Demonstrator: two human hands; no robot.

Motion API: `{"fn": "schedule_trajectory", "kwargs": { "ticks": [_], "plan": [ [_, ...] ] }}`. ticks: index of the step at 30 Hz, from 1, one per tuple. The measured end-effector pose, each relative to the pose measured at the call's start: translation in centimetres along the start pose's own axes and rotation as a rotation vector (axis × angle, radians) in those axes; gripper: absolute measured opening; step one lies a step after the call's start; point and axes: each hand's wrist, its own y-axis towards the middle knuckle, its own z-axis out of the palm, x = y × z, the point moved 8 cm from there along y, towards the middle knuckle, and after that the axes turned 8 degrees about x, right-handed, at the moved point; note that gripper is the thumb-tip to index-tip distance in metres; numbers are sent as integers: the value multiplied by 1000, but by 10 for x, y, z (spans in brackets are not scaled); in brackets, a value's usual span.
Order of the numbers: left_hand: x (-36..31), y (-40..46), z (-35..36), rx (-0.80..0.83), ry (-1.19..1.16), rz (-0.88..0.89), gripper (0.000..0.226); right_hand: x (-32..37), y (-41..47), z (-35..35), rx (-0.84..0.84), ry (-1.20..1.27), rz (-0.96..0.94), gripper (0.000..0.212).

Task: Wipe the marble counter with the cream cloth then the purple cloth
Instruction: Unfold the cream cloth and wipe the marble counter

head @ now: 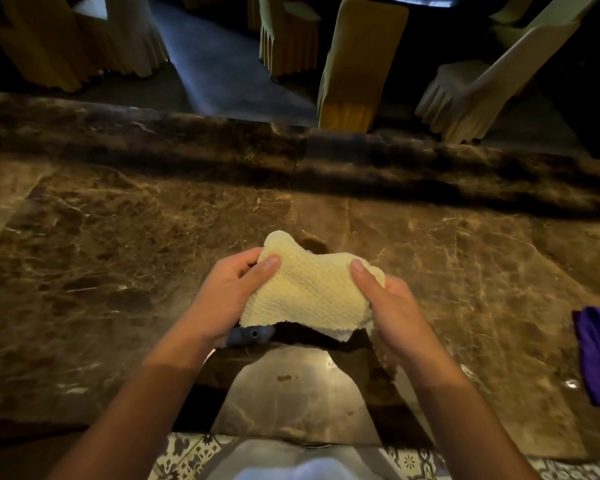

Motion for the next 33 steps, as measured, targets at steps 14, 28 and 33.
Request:
{"fn": "schedule_trajectory", "kwargs": {
  "ticks": [14, 28, 33],
  "plan": [
    [-7, -3, -101, -428, 1377, 35, 39, 57, 15, -54, -287, -848, -428, 14],
    [53, -35, -215, -549, 1583, -295, 75, -61, 82, -2, -290, -1345, 39, 74],
    [49, -38, -210, -560, 1563, -277, 76, -29, 171, 9, -245, -1362, -41, 68]
  ]
}}
